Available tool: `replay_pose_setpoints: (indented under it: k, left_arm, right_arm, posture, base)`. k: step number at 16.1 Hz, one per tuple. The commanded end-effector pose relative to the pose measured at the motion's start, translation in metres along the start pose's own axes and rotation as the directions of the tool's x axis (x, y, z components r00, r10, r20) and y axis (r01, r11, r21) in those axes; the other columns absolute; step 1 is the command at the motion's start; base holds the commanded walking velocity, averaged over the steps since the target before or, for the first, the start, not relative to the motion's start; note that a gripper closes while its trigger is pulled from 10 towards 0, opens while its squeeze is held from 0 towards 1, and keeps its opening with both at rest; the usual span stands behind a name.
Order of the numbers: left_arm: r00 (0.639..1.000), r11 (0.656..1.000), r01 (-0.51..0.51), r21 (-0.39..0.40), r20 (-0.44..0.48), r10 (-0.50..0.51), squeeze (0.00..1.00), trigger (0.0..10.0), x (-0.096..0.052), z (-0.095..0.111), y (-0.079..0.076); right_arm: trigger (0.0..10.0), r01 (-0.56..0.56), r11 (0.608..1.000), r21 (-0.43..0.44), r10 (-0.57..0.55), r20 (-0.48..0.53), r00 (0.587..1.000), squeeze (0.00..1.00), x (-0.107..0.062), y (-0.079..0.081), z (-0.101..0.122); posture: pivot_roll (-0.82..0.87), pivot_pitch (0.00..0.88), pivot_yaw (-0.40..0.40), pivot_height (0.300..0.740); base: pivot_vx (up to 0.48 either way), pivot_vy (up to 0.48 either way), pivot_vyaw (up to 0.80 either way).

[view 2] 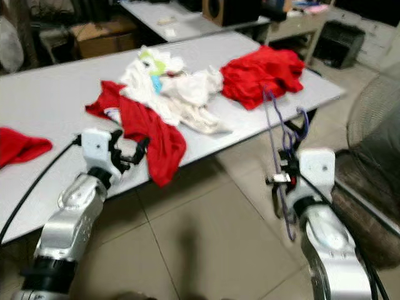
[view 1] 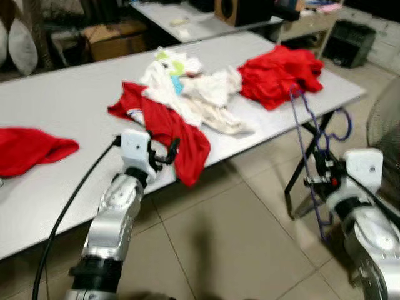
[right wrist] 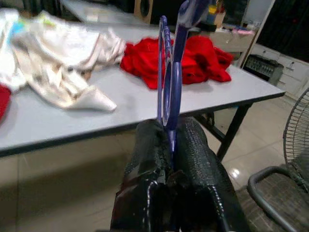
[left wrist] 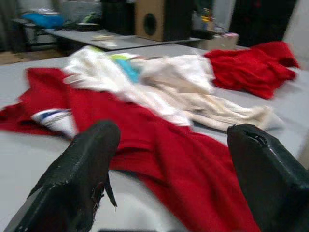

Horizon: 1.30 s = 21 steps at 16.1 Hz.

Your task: Hang hanger

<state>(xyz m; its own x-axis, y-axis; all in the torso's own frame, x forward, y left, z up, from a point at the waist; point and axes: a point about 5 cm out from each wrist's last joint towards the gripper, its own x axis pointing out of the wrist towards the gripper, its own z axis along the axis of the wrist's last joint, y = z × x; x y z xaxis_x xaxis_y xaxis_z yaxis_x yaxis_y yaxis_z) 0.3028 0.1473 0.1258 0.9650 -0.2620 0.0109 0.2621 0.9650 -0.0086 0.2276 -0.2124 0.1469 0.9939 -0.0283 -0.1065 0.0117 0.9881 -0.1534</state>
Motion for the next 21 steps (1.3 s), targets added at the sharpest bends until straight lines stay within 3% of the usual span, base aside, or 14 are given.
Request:
replay_pose_setpoints:
  k: [1, 2, 4, 6, 10, 11, 13, 15, 17, 18, 19, 20, 21]
  left_arm:
    - [0.999, 0.999, -0.034, -0.002, 0.021, 0.035, 0.0, 10.0, -0.003, 0.006, 0.007]
    - [0.999, 0.999, -0.035, -0.007, 0.023, 0.035, 0.0, 10.0, -0.003, 0.008, 0.005]
    - [0.999, 0.999, 0.035, 0.007, 0.003, -0.035, 0.0, 10.0, -0.007, 0.003, -0.003]
    - [0.999, 0.999, 0.036, -0.005, 0.005, -0.036, 0.0, 10.0, -0.007, 0.004, -0.003]
    - [0.985, 0.985, 0.174, 0.004, -0.008, -0.173, 0.0, 10.0, 0.001, 0.004, -0.011]
    - [0.979, 0.979, 0.2, 0.037, -0.033, -0.199, 0.0, 10.0, 0.003, 0.0, -0.013]
    - [0.971, 0.97, 0.237, 0.048, -0.052, -0.235, 0.0, 10.0, 0.004, -0.002, -0.015]
    - [0.958, 0.952, 0.284, 0.117, -0.072, -0.277, 0.0, 10.0, 0.003, -0.003, -0.009]
    - [0.948, 0.939, 0.317, 0.134, -0.081, -0.308, 0.0, 10.0, 0.004, 0.005, 0.005]
    - [0.925, 0.897, 0.376, 0.231, -0.159, -0.346, 0.74, 10.0, 0.004, 0.004, 0.015]
    - [0.892, 0.843, 0.439, 0.311, -0.259, -0.37, 0.78, 10.0, 0.002, -0.003, 0.021]
    - [0.86, 0.793, 0.493, 0.358, -0.338, -0.382, 0.57, 10.0, 0.001, -0.009, 0.024]
    - [0.834, 0.754, 0.531, 0.387, -0.395, -0.384, 0.0, 10.0, 0.002, -0.014, 0.026]
  right_arm:
    - [10.0, -0.013, 1.0, -0.005, 0.014, 0.035, 0.999, 0.0, -0.002, 0.002, 0.01]
    - [10.0, -0.048, 0.998, -0.041, 0.05, 0.047, 0.998, 0.0, -0.004, 0.002, 0.013]
    - [10.0, -0.038, 0.999, -0.005, 0.038, 0.062, 0.997, 0.0, -0.008, -0.001, 0.015]
    - [10.0, -0.04, 0.999, -0.025, 0.042, 0.069, 0.997, 0.0, -0.009, -0.003, 0.017]
    - [10.0, -0.016, 0.999, -0.05, 0.021, 0.085, 0.996, 0.0, -0.012, -0.011, 0.021]
    - [10.0, -0.016, 0.997, -0.071, 0.022, 0.083, 0.996, 0.0, -0.016, -0.01, 0.019]
    - [10.0, -0.009, 0.999, -0.042, 0.011, 0.065, 0.998, 0.0, -0.019, -0.008, 0.015]
    - [10.0, 0.007, 0.999, -0.035, -0.005, 0.054, 0.999, 0.0, -0.023, -0.008, 0.013]
    - [10.0, -0.015, 0.999, -0.041, 0.017, 0.054, 0.998, 0.0, -0.027, -0.009, 0.014]
    - [10.0, -0.062, 0.996, -0.061, 0.064, 0.032, 0.997, 0.0, -0.027, -0.007, 0.012]
    - [10.0, -0.098, 0.992, -0.08, 0.1, 0.019, 0.995, 0.0, -0.026, -0.005, 0.009]
    - [10.0, -0.117, 0.989, -0.093, 0.119, 0.018, 0.993, 0.0, -0.026, -0.003, 0.009]
    - [10.0, -0.124, 0.987, -0.098, 0.127, 0.019, 0.992, 0.0, -0.024, -0.002, 0.01]
  posture:
    - [-0.12, 0.0, -0.018, 0.74]
    - [-0.13, 0.0, -0.016, 0.74]
    - [-0.12, 0.0, -0.018, 0.74]
    - [-0.13, 0.0, -0.018, 0.74]
    - [-0.16, 0.0, 0.013, 0.74]
    - [-0.17, 0.0, 0.032, 0.74]
    - [-0.18, 0.0, 0.05, 0.74]
    - [-0.19, 0.0, 0.059, 0.74]
    - [-0.19, 0.0, 0.062, 0.74]
    - [-0.18, 0.0, 0.062, 0.74]
    - [-0.18, 0.0, 0.063, 0.74]
    - [-0.17, 0.0, 0.062, 0.74]
    - [-0.17, 0.0, 0.062, 0.74]
  base:
    - [0.292, 0.0, 0.8]
    - [0.319, 0.0, 0.8]
    - [0.317, 0.0, 0.0]
    - [0.311, 0.0, 0.0]
    - [0.302, 0.0, 0.0]
    - [0.296, 0.0, 0.0]
    - [0.126, 0.0, 0.0]
    - [0.0, 0.0, 0.0]
    - [0.0, 0.0, -0.28]
    - [0.0, 0.0, 0.0]
    - [0.0, 0.0, 0.0]
    - [0.0, 0.0, 0.0]
    - [0.0, 0.0, 0.0]
